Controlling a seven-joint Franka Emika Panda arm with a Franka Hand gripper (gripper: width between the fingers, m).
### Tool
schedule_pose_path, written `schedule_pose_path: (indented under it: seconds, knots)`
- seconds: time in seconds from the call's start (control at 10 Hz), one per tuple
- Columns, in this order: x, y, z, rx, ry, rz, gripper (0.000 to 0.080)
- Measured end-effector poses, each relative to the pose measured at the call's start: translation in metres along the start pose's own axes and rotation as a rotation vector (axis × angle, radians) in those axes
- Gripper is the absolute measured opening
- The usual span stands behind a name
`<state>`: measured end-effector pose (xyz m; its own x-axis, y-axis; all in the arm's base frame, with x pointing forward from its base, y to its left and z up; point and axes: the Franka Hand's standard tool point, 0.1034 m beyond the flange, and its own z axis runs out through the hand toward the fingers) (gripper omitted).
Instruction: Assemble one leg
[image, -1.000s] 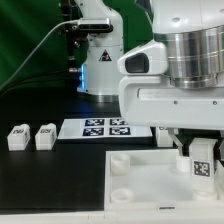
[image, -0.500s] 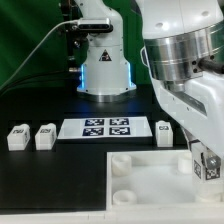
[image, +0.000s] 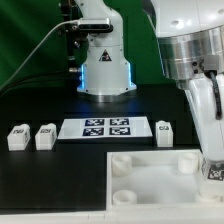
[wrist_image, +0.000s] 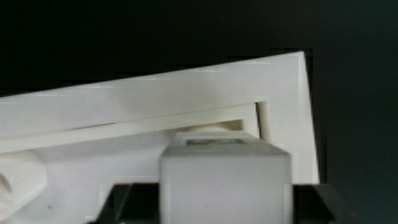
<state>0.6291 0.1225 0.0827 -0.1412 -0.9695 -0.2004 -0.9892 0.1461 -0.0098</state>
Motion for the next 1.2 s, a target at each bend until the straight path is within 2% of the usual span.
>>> schedule_pose_path:
  seconds: [0.1,0.2,0.3,0.4,0.5,1.0,1.1,1.2]
  knots:
    - [0.0,0.0004,0.0004,-0.001,0.0,0.0,0.0368]
    - [0.0001,0.0005,0.0004,-0.001,0.001,-0.023,0.0368]
    - [-0.0001,0.0018,0.001,-0.007,0.006,-0.096,0.0562]
    - [-0.0022,0.0072,0.0032,-0.03,0.017,-0.186,0.0562]
    - [-0.0019,0.0092,0.0043,-0.039,0.025,-0.334,0.0633]
    - [0.0028,0.009,0.004,-0.062,0.041,-0.93,0.0649]
    - [0.0048,0.0091,0.0038,-0.092,0.09,-1.126,0.0649]
    - [0.0034,0.0037,0.002,-0.079,0.118,-1.294,0.0649]
